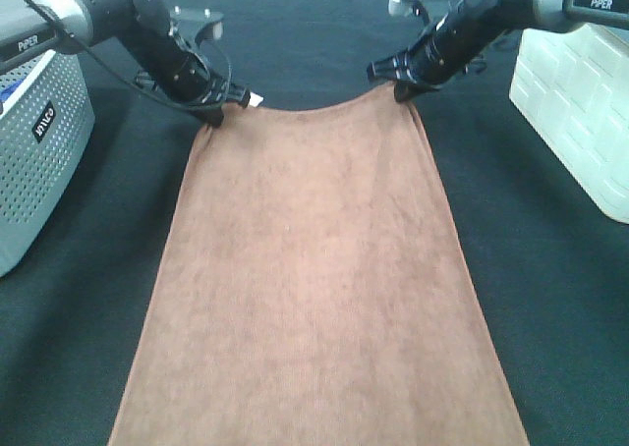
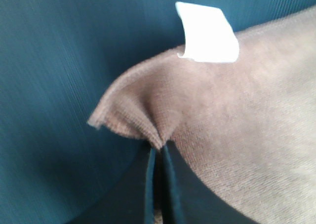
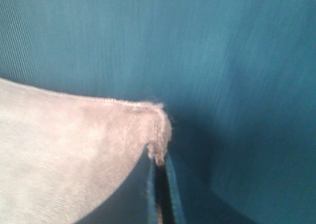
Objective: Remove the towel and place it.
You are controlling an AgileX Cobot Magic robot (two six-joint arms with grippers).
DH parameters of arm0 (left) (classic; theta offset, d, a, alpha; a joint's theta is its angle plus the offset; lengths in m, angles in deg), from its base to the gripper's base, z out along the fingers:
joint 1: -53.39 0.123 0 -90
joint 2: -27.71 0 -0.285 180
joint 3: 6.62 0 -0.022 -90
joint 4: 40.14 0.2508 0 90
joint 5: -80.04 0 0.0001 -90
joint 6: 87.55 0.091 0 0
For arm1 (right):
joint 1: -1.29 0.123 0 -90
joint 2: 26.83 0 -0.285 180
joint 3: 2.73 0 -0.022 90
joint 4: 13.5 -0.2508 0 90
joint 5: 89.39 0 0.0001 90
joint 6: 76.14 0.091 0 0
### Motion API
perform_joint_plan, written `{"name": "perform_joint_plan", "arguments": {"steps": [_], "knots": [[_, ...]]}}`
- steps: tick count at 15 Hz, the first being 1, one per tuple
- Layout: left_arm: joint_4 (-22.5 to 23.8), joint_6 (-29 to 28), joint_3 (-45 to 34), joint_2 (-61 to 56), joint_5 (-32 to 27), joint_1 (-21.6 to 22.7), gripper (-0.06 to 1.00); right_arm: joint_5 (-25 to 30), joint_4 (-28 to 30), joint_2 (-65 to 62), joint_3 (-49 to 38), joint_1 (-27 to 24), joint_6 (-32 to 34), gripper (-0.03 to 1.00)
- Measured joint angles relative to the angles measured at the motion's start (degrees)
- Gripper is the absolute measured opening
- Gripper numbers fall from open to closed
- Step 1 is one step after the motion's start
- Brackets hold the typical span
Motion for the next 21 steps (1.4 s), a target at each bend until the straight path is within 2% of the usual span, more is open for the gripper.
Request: {"name": "perform_joint_plan", "arguments": {"steps": [7, 9, 14, 18, 21], "knots": [[0.86, 0.0, 0.57, 0.4, 20.91, 0.0, 0.01, -11.12, 0.46, 0.0, 0.74, 0.0, 0.0, 0.0], [1.03, 0.0, 0.57, 0.4, 23.72, 0.0, 0.01, -13.24, -0.11, 0.34, 0.74, 0.0, 0.0, 0.0], [1.49, 0.0, 0.57, 2.29, 26.07, 0.0, 0.01, -17.93, -0.46, 2.52, 0.74, 0.0, -0.06, 0.0], [1.26, 0.06, 0.57, 5.21, 32.2, -0.57, 0.01, -23.66, -0.46, 5.27, 0.74, -0.11, -3.44, 0.0], [1.09, 0.06, 0.57, 7.1, 35.01, -1.38, 0.01, -25.21, -0.52, 6.19, 0.74, -1.09, -4.41, 0.0]]}}
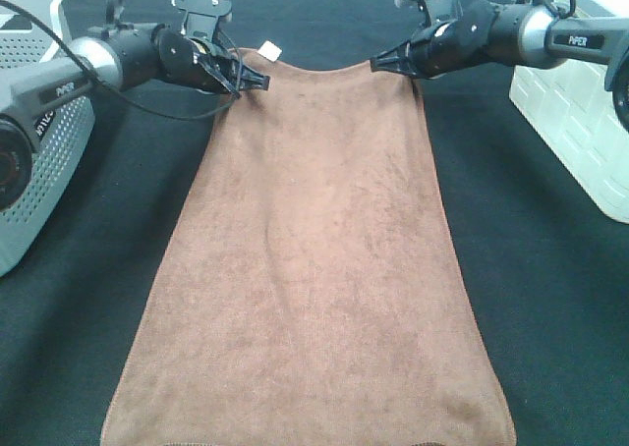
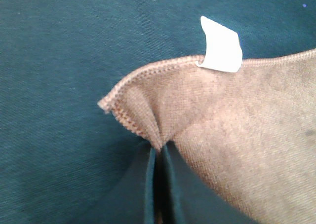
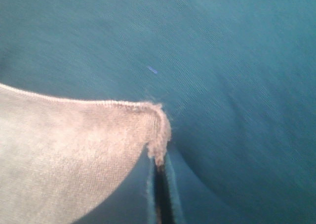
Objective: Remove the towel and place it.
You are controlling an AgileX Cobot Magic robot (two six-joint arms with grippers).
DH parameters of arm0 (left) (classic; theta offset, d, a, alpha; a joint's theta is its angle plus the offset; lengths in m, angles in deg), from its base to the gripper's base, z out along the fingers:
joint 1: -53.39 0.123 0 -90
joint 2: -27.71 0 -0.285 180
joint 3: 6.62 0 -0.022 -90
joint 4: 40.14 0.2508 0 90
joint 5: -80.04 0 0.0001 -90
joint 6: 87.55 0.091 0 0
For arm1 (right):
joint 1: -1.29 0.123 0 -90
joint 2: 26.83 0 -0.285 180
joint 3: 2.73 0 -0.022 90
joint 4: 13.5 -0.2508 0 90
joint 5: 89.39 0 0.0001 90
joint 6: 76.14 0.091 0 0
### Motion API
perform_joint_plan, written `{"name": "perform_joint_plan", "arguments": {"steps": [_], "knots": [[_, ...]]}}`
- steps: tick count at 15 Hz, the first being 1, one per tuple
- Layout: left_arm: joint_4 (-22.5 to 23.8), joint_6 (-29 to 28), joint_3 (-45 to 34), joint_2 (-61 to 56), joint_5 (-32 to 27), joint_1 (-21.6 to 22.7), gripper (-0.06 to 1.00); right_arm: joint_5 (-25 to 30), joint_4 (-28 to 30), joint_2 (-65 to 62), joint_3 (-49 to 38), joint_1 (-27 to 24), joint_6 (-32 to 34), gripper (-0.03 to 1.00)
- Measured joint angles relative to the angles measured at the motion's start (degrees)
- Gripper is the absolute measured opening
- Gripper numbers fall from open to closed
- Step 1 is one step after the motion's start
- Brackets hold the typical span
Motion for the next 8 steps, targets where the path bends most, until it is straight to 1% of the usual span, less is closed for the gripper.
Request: {"name": "perform_joint_plan", "arguments": {"steps": [2, 6, 8], "knots": [[-0.29, 0.0, 0.0, 0.97, 2.18, -0.06, 0.01, -0.11, 0.0, 1.09, 0.0, -0.63, 0.0, 0.0], [-0.4, 0.0, 0.0, 2.41, 3.9, -0.06, 0.01, -1.38, -0.29, 2.29, 0.0, -0.8, 0.0, 0.0], [-0.4, 0.0, 0.0, 3.09, 4.98, -0.06, 0.03, -2.18, -0.63, 2.75, 0.0, -0.8, 0.0, 0.0]]}}
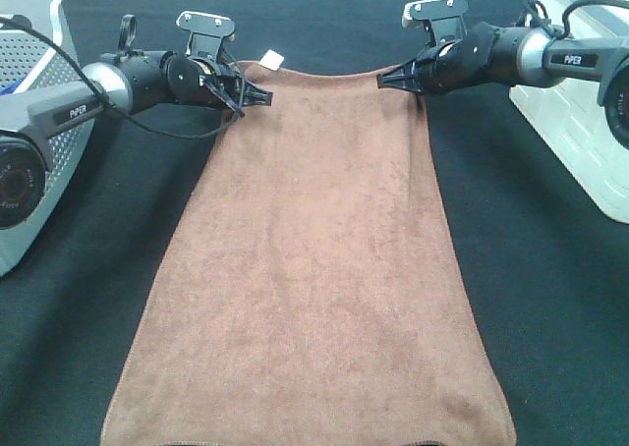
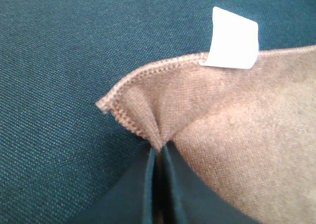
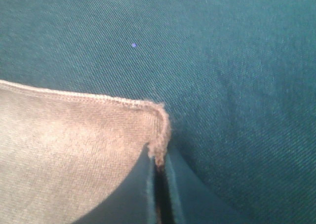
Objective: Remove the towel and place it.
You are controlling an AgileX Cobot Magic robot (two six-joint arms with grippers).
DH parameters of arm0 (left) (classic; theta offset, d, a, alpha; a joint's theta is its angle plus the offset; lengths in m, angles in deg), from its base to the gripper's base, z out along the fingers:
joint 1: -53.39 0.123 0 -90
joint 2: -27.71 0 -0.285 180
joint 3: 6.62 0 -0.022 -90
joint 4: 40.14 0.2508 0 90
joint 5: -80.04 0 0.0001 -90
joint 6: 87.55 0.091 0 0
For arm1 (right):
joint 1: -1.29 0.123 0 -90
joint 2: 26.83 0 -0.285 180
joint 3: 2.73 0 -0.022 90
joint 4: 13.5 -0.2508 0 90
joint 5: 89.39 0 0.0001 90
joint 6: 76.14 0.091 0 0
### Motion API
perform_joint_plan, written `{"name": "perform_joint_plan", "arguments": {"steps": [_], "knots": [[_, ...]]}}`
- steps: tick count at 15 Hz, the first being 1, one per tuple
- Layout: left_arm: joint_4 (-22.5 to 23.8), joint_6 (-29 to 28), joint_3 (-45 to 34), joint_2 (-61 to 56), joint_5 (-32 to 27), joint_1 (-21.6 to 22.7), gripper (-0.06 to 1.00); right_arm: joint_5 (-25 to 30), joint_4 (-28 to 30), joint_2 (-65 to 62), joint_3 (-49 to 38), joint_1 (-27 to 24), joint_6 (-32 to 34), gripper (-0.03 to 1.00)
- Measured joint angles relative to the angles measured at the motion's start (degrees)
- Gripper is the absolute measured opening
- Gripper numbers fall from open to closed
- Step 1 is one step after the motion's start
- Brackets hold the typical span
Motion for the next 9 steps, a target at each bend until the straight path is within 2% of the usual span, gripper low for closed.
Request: {"name": "perform_joint_plan", "arguments": {"steps": [2, 3, 6, 7, 9], "knots": [[0.0, 0.0, 0.0, 0.11, 1.2, 0.0, 0.14, -2.06, -0.34, 0.06, 0.0, 0.0, 0.06, 0.1], [0.06, 0.0, 0.0, 0.11, 2.35, 0.0, 0.21, -2.98, -0.34, 0.06, 0.0, 0.0, 0.17, 0.19], [0.06, 0.0, 0.0, 0.11, 3.55, 0.34, 0.56, -3.5, -0.34, 0.06, 0.0, -0.4, 0.17, 0.51], [0.06, 0.0, 0.0, 0.11, 3.61, 0.69, 0.64, -3.5, -0.34, 0.06, 0.0, -0.63, 0.17, 0.57], [0.06, 0.0, 0.0, 0.11, 3.44, 1.15, 0.71, -3.21, -0.11, 0.06, 0.0, -0.8, 0.17, 0.6]]}}
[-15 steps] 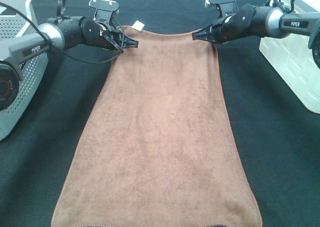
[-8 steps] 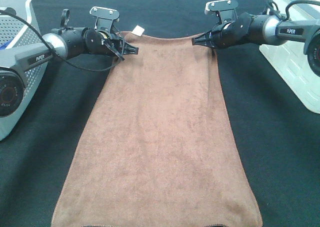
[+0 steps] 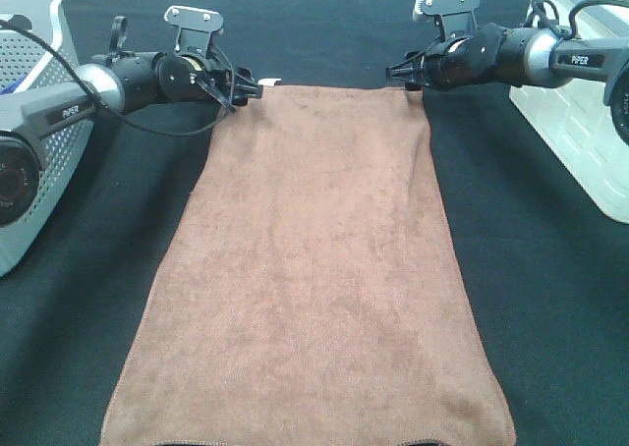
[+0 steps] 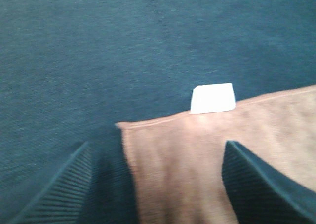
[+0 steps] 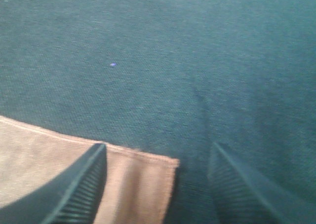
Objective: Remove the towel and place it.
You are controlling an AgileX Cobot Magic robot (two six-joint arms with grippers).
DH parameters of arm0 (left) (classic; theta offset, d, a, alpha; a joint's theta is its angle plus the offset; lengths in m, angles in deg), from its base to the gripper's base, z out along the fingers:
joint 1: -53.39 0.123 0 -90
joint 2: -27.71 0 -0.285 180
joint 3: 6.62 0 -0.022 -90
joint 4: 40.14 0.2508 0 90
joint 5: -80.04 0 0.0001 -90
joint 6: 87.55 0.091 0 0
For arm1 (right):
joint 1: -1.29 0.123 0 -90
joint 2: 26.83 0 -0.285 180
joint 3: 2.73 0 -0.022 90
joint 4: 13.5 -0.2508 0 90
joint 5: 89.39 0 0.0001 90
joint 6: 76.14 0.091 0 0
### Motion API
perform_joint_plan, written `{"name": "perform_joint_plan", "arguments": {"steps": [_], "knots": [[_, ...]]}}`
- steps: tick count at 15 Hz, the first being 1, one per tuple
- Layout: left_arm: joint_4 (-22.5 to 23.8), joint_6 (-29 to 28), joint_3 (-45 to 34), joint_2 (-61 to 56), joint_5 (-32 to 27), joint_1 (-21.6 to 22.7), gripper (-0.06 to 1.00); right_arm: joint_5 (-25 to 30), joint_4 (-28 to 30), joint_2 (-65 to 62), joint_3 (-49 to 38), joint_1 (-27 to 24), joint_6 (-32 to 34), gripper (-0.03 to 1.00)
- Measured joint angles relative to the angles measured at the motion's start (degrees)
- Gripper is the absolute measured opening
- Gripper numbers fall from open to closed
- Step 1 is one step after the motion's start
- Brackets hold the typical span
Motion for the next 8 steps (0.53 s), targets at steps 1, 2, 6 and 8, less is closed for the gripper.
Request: {"name": "perform_joint_plan", "arguments": {"steps": [1, 2, 6, 8], "knots": [[0.0, 0.0, 0.0, 0.0, -0.34, 0.23, 0.72, 0.97, 0.06, 0.0, 0.0, 0.0, 0.0, 0.6], [0.0, -0.06, 0.0, -0.17, -1.66, 0.29, 0.72, 1.95, 0.17, 0.0, 0.0, 0.0, 0.0, 0.6], [-0.4, -0.06, 2.29, -5.5, -19.37, 0.29, 0.8, 16.9, 0.23, -6.82, 0.0, 0.0, 0.69, 0.72], [-0.52, -0.06, 2.92, -11.63, -32.43, 0.29, 0.85, 29.16, 0.23, -13.64, 0.0, 0.0, 2.06, 0.76]]}}
